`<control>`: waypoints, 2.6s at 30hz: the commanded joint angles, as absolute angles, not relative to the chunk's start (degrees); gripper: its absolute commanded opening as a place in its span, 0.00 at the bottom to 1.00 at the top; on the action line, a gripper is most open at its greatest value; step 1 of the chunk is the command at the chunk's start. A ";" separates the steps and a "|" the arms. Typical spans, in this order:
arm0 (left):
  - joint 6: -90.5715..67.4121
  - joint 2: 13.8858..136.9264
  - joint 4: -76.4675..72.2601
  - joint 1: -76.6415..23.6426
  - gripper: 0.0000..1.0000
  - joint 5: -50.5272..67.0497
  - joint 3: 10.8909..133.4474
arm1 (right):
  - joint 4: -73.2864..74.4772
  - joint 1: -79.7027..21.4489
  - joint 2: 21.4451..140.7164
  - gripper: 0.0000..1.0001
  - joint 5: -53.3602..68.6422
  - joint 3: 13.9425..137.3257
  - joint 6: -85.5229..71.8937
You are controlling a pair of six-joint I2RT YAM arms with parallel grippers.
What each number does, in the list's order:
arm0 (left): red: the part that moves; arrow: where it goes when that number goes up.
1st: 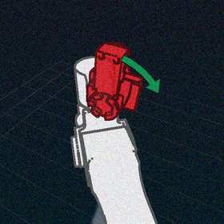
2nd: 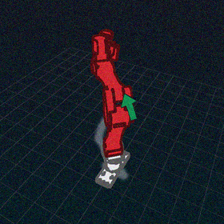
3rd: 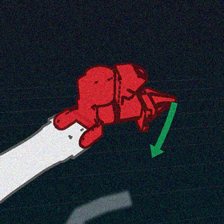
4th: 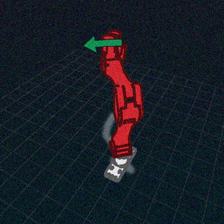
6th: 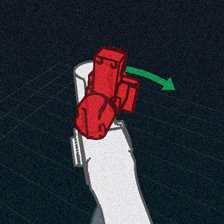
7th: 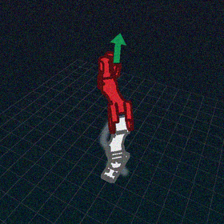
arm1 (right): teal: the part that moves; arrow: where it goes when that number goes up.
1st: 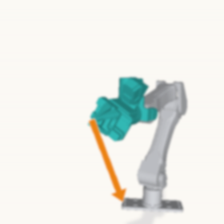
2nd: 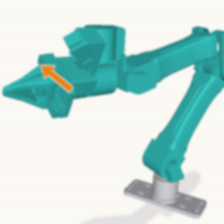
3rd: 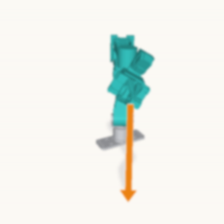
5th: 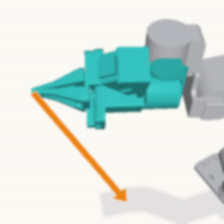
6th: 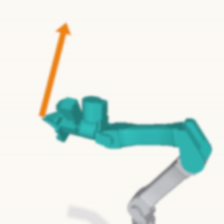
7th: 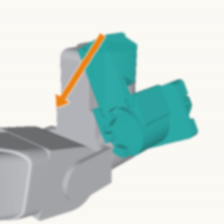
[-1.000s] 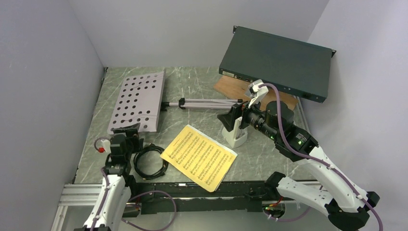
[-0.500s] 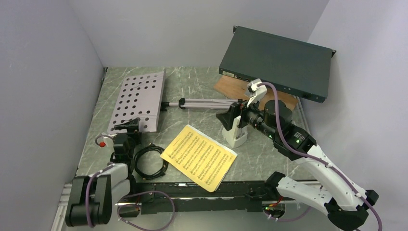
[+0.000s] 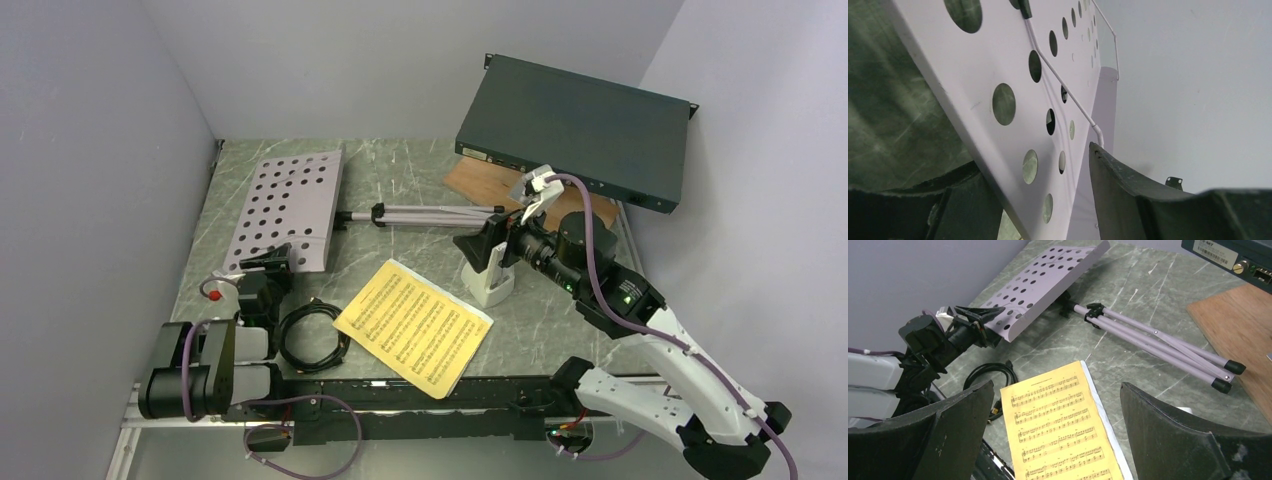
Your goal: Set up the instrument practice props
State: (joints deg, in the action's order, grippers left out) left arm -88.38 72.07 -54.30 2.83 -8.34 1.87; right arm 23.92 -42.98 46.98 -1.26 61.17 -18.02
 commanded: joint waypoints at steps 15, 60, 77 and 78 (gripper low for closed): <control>-84.86 90.84 -88.95 4.76 0.10 -3.33 5.34 | 23.06 -42.98 45.09 1.00 -2.79 62.26 -18.24; -35.92 49.77 -37.84 2.95 0.00 37.31 56.67 | 8.98 -42.76 78.22 1.00 -6.59 86.72 -38.95; -31.92 48.57 -40.54 0.44 0.00 47.86 57.86 | -1.94 -41.66 80.89 0.64 -10.73 84.93 -66.00; -31.91 48.39 -40.48 0.44 0.00 48.07 57.84 | -2.06 -41.66 81.03 0.58 -10.65 84.84 -66.64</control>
State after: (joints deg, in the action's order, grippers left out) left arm -42.85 51.09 -30.98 0.27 40.07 54.37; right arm 3.27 -41.80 81.65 -9.21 85.47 -61.28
